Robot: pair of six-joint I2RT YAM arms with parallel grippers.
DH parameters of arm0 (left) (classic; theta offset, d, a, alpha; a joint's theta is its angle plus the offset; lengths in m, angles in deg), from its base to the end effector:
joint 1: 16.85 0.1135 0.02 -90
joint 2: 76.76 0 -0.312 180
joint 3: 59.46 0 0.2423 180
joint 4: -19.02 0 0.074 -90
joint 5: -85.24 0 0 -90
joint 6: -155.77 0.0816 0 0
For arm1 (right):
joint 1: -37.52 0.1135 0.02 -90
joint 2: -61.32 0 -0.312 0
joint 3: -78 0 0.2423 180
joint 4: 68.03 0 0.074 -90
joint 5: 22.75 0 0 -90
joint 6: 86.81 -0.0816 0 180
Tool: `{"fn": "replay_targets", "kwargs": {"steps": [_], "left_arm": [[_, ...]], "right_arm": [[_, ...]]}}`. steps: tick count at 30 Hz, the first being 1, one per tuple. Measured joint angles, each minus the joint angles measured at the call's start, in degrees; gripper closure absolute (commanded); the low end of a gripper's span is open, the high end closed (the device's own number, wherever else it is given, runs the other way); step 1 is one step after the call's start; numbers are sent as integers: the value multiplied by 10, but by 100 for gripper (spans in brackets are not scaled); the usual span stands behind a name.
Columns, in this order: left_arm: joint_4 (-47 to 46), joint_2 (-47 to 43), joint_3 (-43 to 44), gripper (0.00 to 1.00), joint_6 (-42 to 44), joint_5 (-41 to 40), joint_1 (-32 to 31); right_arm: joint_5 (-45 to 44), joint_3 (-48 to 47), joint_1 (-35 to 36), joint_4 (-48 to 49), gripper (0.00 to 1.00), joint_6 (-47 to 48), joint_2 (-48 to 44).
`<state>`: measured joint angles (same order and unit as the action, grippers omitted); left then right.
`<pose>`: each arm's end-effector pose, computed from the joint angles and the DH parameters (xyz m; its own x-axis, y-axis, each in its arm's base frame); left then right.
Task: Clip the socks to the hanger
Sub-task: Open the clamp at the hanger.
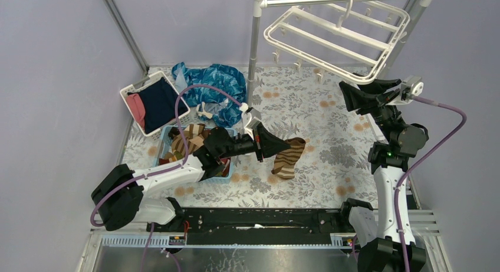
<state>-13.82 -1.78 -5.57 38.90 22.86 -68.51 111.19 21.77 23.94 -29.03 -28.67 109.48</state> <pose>0.1617 -0.2654 0.3574 -0.3287 -0.2300 -0.9160 0.9282 0.1005 -0.3583 0.1515 0.0217 0.4772 0.4512 0.2820 -0.8467 -0.6223 0.7795 -0.0720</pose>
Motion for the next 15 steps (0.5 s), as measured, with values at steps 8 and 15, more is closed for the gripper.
{"fn": "replay_targets", "kwargs": {"steps": [8,15], "left_arm": [[-5,1,0,100,-5,0,0],[-8,4,0,100,-6,0,0]], "right_arm": [[-4,1,2,2,38,-2,4],[-10,1,8,1,36,-4,11]]}}
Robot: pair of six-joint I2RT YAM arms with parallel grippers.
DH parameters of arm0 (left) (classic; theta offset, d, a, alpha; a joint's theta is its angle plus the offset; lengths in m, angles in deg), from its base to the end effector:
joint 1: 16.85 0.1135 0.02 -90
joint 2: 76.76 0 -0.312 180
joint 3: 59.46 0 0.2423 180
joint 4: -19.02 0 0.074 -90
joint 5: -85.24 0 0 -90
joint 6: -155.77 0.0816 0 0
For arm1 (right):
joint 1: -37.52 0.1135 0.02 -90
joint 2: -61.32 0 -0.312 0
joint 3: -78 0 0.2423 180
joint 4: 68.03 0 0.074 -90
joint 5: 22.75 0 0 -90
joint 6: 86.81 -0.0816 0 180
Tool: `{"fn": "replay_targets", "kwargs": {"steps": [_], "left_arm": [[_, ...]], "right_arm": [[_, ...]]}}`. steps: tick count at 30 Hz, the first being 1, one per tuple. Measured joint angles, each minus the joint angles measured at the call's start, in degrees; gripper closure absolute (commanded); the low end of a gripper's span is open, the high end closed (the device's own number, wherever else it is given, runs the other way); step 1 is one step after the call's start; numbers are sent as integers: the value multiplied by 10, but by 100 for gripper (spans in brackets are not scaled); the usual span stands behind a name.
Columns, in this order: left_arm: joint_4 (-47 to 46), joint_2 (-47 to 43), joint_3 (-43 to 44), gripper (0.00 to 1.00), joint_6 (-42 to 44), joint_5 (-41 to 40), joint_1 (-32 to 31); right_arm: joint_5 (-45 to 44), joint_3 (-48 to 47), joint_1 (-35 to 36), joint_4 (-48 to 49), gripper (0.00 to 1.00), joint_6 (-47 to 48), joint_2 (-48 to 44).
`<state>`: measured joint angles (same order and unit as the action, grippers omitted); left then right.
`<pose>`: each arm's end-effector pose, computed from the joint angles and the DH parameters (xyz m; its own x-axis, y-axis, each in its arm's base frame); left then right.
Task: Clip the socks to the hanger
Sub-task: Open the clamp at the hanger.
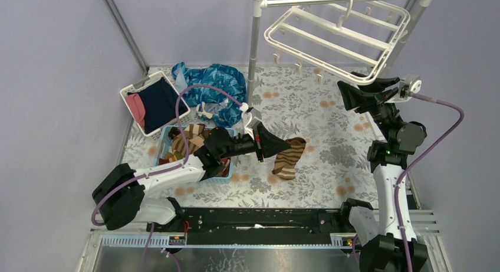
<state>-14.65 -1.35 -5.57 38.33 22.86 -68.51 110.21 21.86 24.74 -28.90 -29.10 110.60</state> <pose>0.1625 -0.2665 0.3573 -0.3339 -0.2360 -0.9126 0.9265 0.0962 -0.3639 0.1585 0.0211 0.4751 0.4327 0.3027 -0.8492 -0.6282 0.7769 -0.0432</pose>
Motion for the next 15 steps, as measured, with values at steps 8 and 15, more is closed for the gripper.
{"fn": "replay_targets", "kwargs": {"steps": [8,15], "left_arm": [[0,3,0,100,0,0,0],[0,5,1,100,0,0,0]], "right_arm": [[0,0,7,0,42,0,18],[0,-1,9,0,53,-1,23]]}}
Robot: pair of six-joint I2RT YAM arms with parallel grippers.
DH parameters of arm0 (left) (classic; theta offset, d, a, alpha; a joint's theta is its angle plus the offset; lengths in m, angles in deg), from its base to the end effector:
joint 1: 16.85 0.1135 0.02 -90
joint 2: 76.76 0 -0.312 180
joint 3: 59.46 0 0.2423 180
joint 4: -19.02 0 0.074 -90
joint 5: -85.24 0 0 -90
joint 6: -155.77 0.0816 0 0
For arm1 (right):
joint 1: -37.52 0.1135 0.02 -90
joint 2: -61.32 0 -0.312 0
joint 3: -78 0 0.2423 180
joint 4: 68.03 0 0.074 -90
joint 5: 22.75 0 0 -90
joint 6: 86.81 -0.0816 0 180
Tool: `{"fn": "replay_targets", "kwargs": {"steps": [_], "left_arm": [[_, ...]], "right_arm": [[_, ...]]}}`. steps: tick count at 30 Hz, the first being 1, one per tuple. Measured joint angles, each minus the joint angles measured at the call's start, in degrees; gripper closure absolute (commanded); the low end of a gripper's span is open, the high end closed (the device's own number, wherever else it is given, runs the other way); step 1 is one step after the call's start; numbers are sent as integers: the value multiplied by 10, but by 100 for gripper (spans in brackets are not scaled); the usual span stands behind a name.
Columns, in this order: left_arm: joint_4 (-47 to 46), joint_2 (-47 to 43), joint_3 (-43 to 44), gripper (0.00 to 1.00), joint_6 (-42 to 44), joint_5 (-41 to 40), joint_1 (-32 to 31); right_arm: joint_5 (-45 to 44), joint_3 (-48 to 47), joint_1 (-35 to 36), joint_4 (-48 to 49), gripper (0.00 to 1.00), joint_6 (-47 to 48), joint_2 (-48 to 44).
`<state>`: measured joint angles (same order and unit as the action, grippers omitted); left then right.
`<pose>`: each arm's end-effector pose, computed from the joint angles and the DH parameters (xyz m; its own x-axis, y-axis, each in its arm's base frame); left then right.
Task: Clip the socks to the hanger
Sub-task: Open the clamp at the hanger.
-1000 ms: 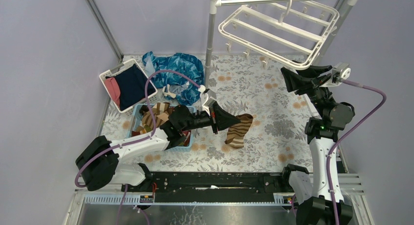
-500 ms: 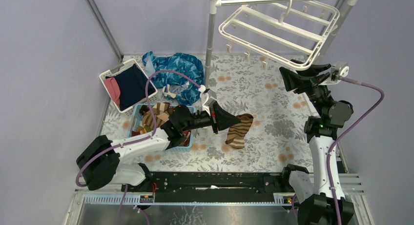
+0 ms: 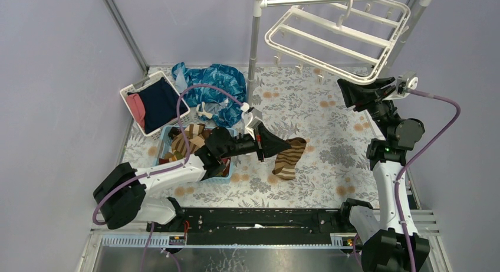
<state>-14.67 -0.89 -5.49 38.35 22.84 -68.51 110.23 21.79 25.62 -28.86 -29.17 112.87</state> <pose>0.1638 -0.2681 0.3556 -0.3371 -0.2316 -0.9125 0.9251 0.0984 -0.3668 0.1719 0.0206 0.4701 0.3956 0.3168 -0.8621 -0.6418 0.7668 -0.0127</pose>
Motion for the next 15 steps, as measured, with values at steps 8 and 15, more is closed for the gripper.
{"fn": "replay_targets", "kwargs": {"steps": [8,15], "left_arm": [[4,13,21,100,0,0,0],[5,26,64,100,-2,8,0]], "right_arm": [[8,-7,0,2,66,-11,0],[27,-22,0,6,49,-26,0]]}}
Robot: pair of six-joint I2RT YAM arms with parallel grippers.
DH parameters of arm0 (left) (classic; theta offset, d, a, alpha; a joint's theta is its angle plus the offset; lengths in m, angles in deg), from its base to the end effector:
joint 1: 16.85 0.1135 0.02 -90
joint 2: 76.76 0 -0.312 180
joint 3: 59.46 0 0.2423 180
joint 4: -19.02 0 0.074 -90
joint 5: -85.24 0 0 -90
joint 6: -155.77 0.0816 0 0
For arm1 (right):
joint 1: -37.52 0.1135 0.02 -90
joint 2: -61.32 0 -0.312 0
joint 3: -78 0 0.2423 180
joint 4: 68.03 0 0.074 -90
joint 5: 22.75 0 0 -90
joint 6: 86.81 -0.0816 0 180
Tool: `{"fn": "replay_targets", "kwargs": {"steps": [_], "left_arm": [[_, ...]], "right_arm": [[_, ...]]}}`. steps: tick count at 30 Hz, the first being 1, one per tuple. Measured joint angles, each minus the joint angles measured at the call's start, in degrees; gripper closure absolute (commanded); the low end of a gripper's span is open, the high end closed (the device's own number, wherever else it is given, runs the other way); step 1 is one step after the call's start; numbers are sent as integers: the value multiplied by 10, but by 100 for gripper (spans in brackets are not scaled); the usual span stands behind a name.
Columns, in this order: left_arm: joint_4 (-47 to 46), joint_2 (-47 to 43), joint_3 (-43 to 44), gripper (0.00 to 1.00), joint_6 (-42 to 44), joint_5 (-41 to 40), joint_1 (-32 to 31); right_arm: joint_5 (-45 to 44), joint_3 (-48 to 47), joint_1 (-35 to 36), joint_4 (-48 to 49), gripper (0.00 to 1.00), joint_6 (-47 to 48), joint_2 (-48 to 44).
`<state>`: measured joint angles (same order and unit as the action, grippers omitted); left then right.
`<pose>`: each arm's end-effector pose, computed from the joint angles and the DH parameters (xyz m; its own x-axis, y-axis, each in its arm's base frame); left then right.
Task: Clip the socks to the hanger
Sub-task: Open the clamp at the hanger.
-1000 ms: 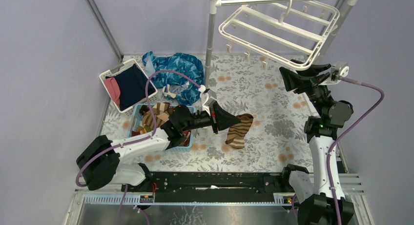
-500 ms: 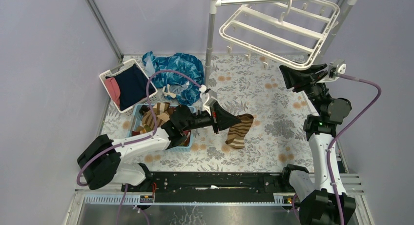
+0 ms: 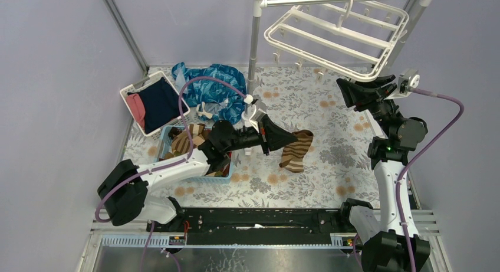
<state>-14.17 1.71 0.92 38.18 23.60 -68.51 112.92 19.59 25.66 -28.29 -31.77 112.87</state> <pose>0.1735 -0.2819 0.3820 -0.3082 -0.2673 -0.9130 0.9387 0.0704 -0.3375 0.1652 0.0249 0.4820 0.3894 0.3274 -0.8609 -0.6839 0.7288 -0.0322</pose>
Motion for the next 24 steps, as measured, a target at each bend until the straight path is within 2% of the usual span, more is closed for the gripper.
{"fn": "replay_targets", "kwargs": {"steps": [5,10,21,24], "left_arm": [[0,5,5,100,-3,7,0],[0,5,5,100,-4,8,0],[-1,5,5,100,-10,9,0],[-1,5,5,100,-11,10,0]], "right_arm": [[3,-1,1,-3,41,-1,-1],[3,-1,1,-8,38,-1,-1],[-2,-1,1,-8,38,-10,-1],[-2,-1,1,-8,40,-11,-1]]}}
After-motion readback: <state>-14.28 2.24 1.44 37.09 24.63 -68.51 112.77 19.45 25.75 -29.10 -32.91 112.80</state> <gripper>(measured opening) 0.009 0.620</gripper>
